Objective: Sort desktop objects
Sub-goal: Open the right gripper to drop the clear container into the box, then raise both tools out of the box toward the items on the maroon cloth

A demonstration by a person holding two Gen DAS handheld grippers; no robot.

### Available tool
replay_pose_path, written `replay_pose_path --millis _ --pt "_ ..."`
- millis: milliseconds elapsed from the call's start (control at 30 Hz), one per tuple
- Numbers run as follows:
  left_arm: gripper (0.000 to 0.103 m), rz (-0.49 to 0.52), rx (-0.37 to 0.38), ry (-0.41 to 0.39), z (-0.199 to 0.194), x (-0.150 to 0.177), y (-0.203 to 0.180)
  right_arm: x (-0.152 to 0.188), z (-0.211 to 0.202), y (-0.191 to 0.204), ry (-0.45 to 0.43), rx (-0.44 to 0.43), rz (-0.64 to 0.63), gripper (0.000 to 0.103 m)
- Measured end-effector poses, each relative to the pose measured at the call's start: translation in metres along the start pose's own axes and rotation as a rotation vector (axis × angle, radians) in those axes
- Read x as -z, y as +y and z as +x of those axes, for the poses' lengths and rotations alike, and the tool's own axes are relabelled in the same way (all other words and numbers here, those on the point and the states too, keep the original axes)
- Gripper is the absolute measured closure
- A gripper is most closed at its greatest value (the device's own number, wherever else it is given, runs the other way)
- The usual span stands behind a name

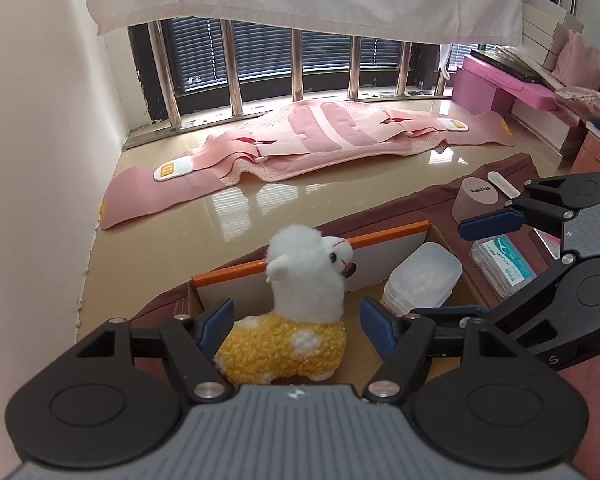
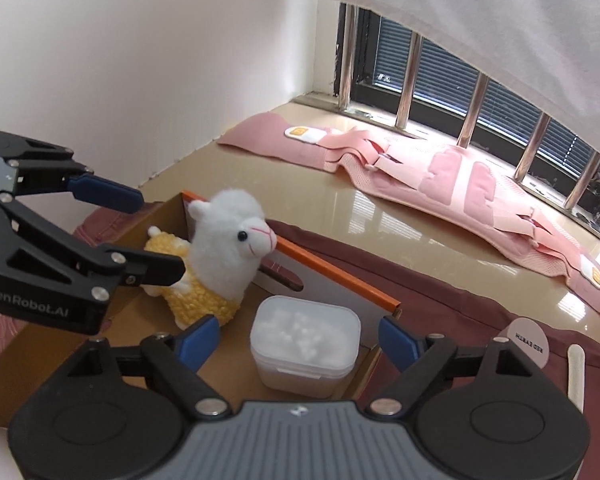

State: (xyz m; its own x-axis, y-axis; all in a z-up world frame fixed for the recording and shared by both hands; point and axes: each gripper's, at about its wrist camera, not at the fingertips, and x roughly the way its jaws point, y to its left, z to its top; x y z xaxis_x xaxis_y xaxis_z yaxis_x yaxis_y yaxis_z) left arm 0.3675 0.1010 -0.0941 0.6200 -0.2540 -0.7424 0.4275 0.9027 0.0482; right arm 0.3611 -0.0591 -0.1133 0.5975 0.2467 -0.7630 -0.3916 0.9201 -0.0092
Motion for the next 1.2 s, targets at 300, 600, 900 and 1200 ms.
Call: replay_pose_path --millis 300,600,900,1200 --pt "0.016 -0.029 -0.022 -0.032 -0.046 0.006 -0.006 0.011 -0.041 0.016 -0.018 0.0 0.034 0.007" --pt "0.007 -0.033 -0.073 -0.045 -0.096 0.024 -0.018 0.033 -0.083 0.047 -0.026 0.0 0.053 0.001" --pt "0.003 -0.04 -0.119 -0.063 -0.152 0.062 -0.04 0.065 -0.127 0.087 -0.026 0.018 0.051 0.001" --pt "0.0 -0.119 -0.14 -0.088 -0.201 0.111 -0.065 0.101 -0.162 0.121 -0.023 0.066 0.082 0.001"
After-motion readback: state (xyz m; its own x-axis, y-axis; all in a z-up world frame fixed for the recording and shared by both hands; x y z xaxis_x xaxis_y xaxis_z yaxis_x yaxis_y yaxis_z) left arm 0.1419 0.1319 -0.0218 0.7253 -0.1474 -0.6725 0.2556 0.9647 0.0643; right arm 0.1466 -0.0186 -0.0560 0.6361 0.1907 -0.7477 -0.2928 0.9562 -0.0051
